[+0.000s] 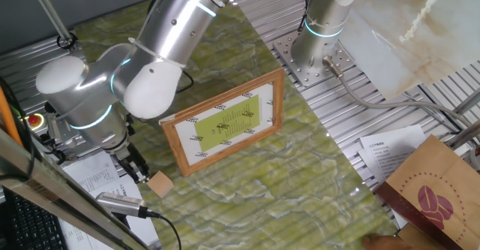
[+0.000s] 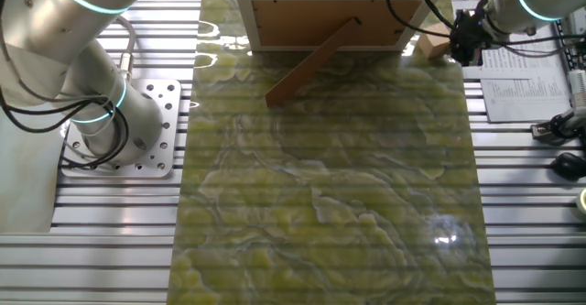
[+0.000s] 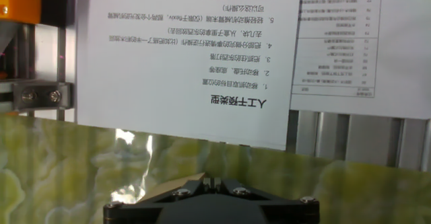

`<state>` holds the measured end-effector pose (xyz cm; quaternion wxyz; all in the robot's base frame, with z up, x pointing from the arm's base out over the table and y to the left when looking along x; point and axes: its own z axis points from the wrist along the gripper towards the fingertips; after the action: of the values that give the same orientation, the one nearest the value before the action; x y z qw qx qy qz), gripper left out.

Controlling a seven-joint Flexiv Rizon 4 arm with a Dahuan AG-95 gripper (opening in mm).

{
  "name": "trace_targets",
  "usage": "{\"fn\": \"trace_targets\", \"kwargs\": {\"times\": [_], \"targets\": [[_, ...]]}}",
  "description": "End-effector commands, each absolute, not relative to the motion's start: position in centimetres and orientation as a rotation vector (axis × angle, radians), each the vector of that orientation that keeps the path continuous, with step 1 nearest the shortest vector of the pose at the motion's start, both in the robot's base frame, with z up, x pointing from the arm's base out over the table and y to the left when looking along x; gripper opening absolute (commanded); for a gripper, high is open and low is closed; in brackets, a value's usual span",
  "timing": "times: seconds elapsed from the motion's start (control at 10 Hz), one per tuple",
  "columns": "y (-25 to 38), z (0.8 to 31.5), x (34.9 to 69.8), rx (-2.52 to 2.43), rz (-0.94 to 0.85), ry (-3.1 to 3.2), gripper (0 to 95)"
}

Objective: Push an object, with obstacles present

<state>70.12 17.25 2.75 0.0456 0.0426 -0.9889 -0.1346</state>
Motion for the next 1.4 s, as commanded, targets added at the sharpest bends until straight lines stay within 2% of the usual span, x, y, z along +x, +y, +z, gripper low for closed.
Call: {"fn": "trace_targets", "kwargs": {"times": [0.1, 0.7, 1.1, 1.4], "targets": [[17.1, 2.7, 70.1, 0.172, -0.362, -3.046, 0.0], [18.1, 2.5, 69.8, 0.248, -0.359, -3.054, 0.0], [22.7, 2.4, 67.8, 0.221, -0.321, -3.051, 0.0], [23.8, 2.0, 66.6, 0.183, -0.309, -3.038, 0.0]]}}
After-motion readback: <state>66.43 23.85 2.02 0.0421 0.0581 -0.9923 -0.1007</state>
